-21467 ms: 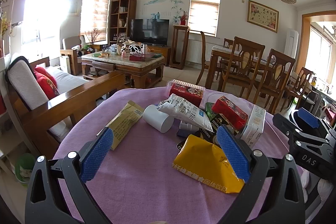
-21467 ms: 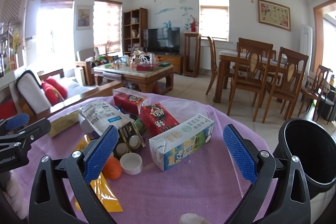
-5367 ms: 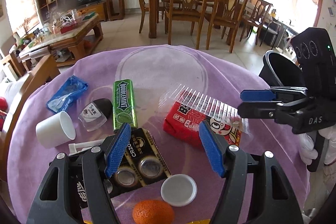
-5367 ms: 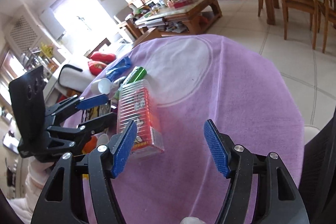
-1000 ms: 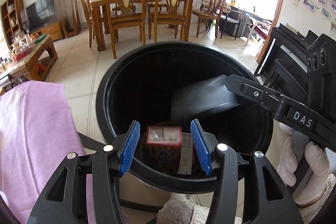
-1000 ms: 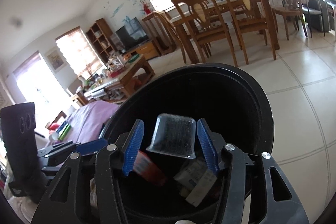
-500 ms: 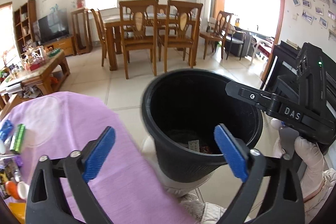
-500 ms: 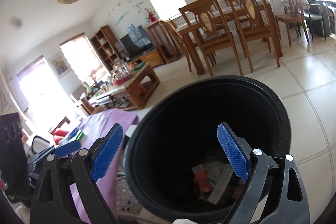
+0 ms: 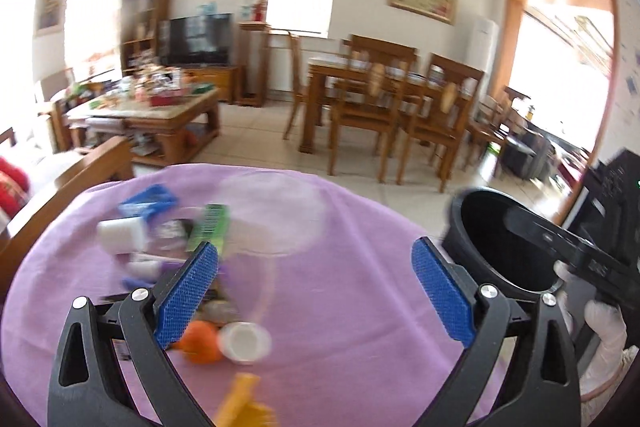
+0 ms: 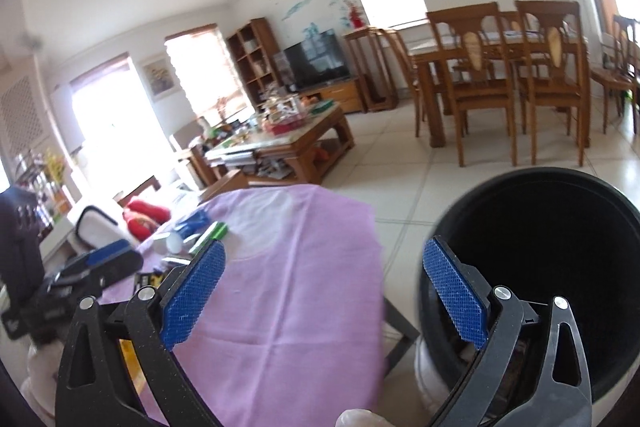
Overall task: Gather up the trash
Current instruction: 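Grasp the white paper roll with left tool while right tool grasps green gum pack, then move both items over the black bin and open both tools to release, then grasp the yellow wrapper with left tool while right tool grasps white cap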
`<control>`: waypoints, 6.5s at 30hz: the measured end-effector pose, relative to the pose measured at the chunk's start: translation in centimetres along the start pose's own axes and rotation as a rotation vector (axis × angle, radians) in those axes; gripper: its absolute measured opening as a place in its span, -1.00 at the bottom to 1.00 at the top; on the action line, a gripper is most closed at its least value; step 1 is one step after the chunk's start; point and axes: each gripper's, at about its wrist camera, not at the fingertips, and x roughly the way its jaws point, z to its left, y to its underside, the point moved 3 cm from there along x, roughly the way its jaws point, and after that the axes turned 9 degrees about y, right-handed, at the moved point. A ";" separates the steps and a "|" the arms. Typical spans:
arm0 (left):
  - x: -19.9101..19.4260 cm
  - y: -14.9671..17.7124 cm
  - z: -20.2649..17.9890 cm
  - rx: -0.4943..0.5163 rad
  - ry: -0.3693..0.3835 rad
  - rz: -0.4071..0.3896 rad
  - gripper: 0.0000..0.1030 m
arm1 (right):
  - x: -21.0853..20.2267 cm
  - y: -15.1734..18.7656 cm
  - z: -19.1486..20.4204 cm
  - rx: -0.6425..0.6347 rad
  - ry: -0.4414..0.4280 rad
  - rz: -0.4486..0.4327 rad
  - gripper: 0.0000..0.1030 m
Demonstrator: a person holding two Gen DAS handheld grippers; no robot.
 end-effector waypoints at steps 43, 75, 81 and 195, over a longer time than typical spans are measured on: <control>5.2 2.1 22.3 -0.247 -0.141 0.238 -0.05 | 26.2 3.1 24.8 -0.349 -0.005 0.476 -0.22; -4.4 0.1 11.9 -0.115 0.003 -0.004 -0.05 | 20.4 4.2 19.5 -0.314 -0.039 0.441 -0.38; -5.3 0.5 10.4 -0.074 -0.005 -0.010 -0.05 | 21.0 4.8 20.4 -0.387 0.004 0.414 -0.39; -3.0 10.6 4.5 -0.030 -0.018 0.317 0.53 | 4.3 5.6 12.5 -0.183 -0.200 0.254 0.34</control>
